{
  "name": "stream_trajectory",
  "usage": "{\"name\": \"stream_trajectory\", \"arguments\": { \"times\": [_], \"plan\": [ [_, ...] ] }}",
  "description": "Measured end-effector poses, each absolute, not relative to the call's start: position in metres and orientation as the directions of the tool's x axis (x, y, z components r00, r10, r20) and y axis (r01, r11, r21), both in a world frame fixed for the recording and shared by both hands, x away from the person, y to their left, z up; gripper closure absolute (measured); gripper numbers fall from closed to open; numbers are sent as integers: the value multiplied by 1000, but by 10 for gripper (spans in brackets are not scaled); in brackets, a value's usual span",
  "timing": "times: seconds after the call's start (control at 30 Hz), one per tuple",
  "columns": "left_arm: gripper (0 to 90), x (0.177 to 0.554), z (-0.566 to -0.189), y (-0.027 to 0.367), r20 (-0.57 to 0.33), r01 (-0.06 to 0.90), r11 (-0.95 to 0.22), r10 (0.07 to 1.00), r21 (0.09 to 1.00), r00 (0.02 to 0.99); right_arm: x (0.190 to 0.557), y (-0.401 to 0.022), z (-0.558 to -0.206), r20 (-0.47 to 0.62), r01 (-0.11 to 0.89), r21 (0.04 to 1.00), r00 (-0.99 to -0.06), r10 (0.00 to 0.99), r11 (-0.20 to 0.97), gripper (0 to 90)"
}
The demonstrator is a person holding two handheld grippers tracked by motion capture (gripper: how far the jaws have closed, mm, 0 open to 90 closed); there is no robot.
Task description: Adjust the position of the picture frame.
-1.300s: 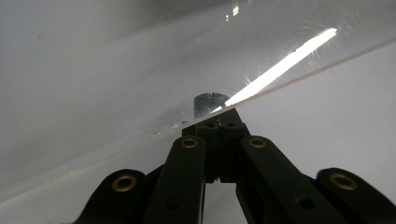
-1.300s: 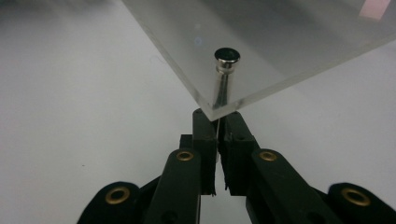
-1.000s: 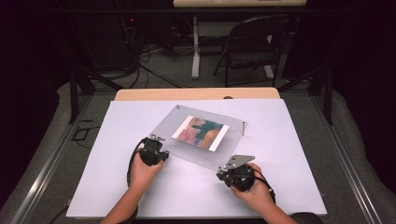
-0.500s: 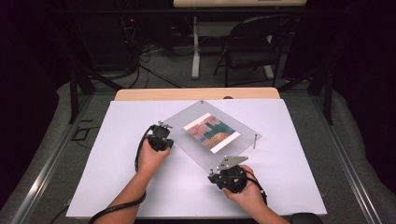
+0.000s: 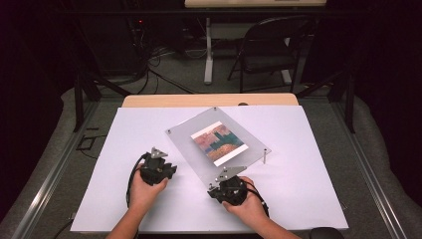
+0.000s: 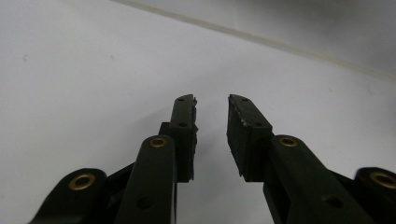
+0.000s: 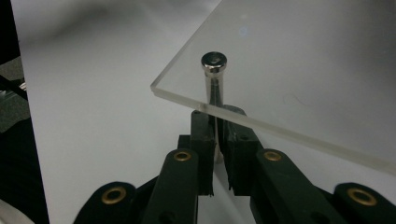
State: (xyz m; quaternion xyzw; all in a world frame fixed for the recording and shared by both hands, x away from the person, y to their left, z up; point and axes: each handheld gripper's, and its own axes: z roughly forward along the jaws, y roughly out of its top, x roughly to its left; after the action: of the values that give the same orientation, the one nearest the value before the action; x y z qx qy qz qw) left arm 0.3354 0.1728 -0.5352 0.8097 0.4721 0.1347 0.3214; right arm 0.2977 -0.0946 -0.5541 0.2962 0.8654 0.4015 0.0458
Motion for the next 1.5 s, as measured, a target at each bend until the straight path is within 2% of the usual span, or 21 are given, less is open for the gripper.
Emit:
{"name": "stream_trajectory", "arguments": {
  "times": [0.13, 0.23, 0.33, 0.6, 0.87, 1.1, 1.5],
  "plan": [
    [679, 317, -538, 167, -80, 660, -376, 830, 650, 553, 295, -102, -551, 175, 478, 723, -825, 538, 498, 733],
    [647, 307, -537, 159, -73, 640, -404, 808, 654, 585, 288, -114, -545, 114, 435, 729, -838, 534, 528, 677],
    [603, 299, -537, 151, -84, 628, -407, 793, 664, 603, 280, -131, -540, 103, 425, 744, -836, 539, 516, 636],
    [524, 280, -540, 133, -141, 618, -412, 746, 670, 651, 280, -182, -532, 9, 424, 775, -750, 661, 469, 533],
    [489, 273, -542, 111, -167, 589, -437, 690, 680, 704, 294, -211, -534, 42, 483, 787, -662, 748, 383, 446],
    [602, 274, -545, 85, -154, 556, -470, 653, 686, 742, 299, -219, -538, 54, 507, 784, -632, 773, 359, 455],
    [808, 284, -555, 60, -140, 551, -469, 660, 690, 738, 306, -230, -540, 81, 535, 781, -598, 797, 322, 495]
  ]
}}
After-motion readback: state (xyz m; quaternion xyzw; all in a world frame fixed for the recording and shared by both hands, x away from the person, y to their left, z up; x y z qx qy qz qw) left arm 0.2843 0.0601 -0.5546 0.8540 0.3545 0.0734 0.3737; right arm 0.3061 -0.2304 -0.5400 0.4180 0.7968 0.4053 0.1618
